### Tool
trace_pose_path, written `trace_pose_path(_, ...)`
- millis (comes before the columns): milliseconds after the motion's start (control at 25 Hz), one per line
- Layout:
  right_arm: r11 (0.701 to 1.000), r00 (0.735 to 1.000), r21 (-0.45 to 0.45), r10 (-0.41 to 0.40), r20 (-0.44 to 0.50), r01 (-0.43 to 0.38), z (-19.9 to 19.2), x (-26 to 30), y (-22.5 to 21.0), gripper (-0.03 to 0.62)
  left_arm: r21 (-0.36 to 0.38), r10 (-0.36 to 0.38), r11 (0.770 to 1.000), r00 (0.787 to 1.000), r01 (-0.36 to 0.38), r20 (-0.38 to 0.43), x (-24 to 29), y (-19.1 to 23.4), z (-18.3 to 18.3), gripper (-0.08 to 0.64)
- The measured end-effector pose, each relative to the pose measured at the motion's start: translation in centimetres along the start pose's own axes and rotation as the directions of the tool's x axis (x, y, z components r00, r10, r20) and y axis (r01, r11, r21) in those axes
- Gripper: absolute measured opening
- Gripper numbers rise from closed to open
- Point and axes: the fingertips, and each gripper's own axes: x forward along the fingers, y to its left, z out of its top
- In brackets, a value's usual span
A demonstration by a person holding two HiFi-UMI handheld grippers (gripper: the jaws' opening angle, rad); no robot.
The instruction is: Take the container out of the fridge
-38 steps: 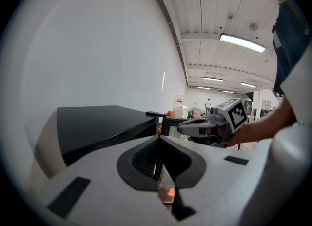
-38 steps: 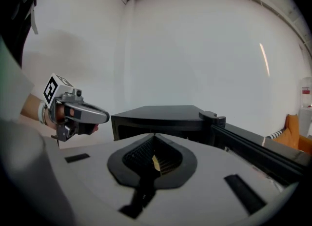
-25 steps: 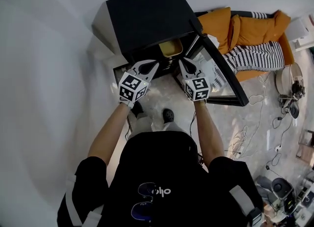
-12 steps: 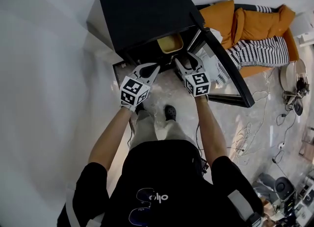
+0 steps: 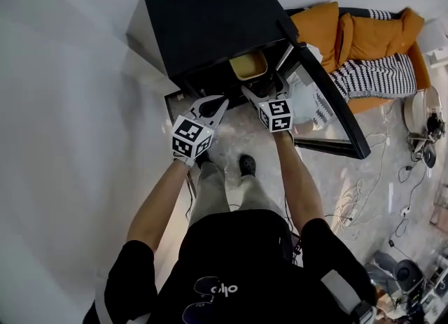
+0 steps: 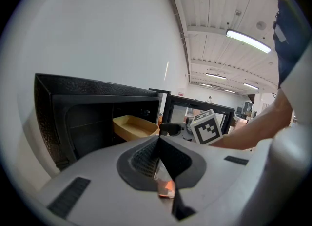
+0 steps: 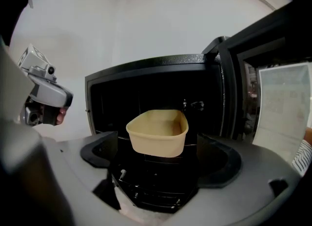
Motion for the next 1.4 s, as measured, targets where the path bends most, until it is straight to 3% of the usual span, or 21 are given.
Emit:
trace_pose_path(240, 0.999, 0.999, -0.005, -0.041, 0.024, 0.041, -0.2, 3.0, 0.5, 0.537, -0.009, 0.017, 1.000, 1.000, -0.017, 0.002, -1.9, 1.5, -0.3, 0.005)
trace_pose_path(680, 0.994, 0.993, 0.015, -0.111, 0.039, 0.110, -0.8, 6.1, -1.0, 0.540, -0.022, 0.032, 0.999, 0.999, -0.032, -0.021, -2.4, 4.0, -2.1, 0.005)
trace_pose_path(1400, 0.996, 0.996, 0.000, -0.093, 0.005, 0.093, -0.9, 3.6, -0.7, 0.523, -0.039, 0.073, 0.997, 0.997, -0.073, -0.002, -2.5, 4.0, -2.1, 0.005)
